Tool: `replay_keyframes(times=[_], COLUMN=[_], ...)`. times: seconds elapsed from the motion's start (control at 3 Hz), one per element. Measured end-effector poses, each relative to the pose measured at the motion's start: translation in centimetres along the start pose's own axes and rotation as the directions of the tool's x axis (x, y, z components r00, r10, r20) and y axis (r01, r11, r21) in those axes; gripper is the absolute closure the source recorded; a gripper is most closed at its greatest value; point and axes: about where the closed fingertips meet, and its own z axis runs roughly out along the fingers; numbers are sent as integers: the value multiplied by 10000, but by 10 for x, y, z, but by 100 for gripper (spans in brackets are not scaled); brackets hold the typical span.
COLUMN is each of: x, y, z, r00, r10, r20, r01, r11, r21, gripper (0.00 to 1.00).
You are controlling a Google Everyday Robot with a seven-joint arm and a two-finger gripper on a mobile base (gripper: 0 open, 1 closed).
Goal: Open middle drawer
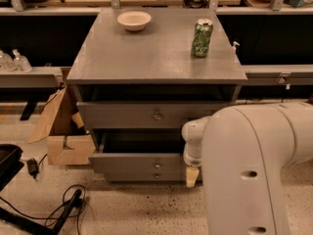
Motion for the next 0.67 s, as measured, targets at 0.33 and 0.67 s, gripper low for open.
replay_keyframes(times=[0.33, 0.67], x=[6, 6], y=[20, 20], z=[8, 4], r00=[9992, 9992], r10=[374, 374], r20=[171, 171], r01=[-371, -371], r11=[9992, 9992], r21=[-170, -170], gripper=[47, 69])
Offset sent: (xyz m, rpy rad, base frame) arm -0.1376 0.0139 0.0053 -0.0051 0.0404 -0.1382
